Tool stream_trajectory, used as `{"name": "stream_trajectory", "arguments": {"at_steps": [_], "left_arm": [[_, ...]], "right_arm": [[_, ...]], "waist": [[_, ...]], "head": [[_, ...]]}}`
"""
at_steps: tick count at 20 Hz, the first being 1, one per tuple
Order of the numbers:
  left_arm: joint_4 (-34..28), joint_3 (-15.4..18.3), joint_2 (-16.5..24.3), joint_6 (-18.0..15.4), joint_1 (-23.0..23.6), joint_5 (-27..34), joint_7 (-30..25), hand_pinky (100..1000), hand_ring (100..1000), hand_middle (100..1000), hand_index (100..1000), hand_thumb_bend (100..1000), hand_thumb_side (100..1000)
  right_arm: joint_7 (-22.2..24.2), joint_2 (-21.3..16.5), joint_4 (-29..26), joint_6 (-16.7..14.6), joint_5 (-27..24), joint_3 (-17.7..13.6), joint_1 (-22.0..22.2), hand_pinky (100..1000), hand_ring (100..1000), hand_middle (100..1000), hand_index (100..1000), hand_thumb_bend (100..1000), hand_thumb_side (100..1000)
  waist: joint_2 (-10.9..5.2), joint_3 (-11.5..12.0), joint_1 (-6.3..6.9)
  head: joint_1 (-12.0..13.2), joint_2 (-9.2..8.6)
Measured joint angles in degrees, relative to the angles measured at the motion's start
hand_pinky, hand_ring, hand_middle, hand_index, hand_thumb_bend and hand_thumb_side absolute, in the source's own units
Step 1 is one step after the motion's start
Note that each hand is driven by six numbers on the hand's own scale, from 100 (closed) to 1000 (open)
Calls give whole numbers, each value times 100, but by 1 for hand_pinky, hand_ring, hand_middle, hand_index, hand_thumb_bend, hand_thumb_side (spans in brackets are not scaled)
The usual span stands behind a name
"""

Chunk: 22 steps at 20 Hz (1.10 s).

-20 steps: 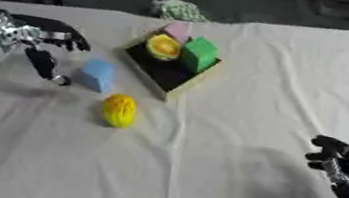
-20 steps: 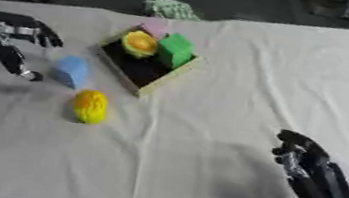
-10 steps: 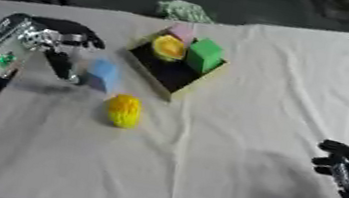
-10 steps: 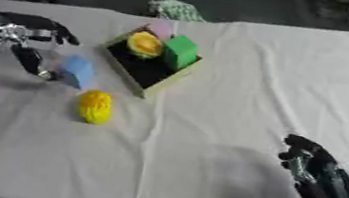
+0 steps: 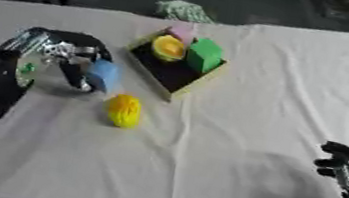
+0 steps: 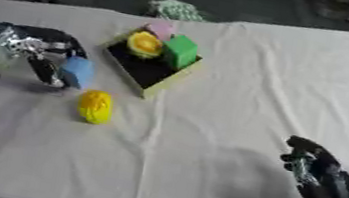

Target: Pick up objects on the table and place them in the box.

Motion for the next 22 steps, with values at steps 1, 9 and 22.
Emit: {"name": "stream_trajectory", "arguments": {"at_steps": [1,9,22], "left_arm": [[-27,2,0,2,0,3,42,710,590,575,699,264,114],[-969,7,428,60,-72,337,300,714,576,544,670,264,136],[-947,-277,-254,-26,-895,-54,415,729,617,585,706,279,151]], "right_arm": [[0,1,0,0,0,0,0,693,693,760,809,100,636],[0,2,0,0,0,-1,0,694,693,759,809,100,633],[65,12,3,8,-15,58,-38,694,693,758,809,100,637]], "waist": [[0,0,0],[-3,24,21],[-9,-203,-53]], "head": [[1,0],[-23,0],[41,0]]}}
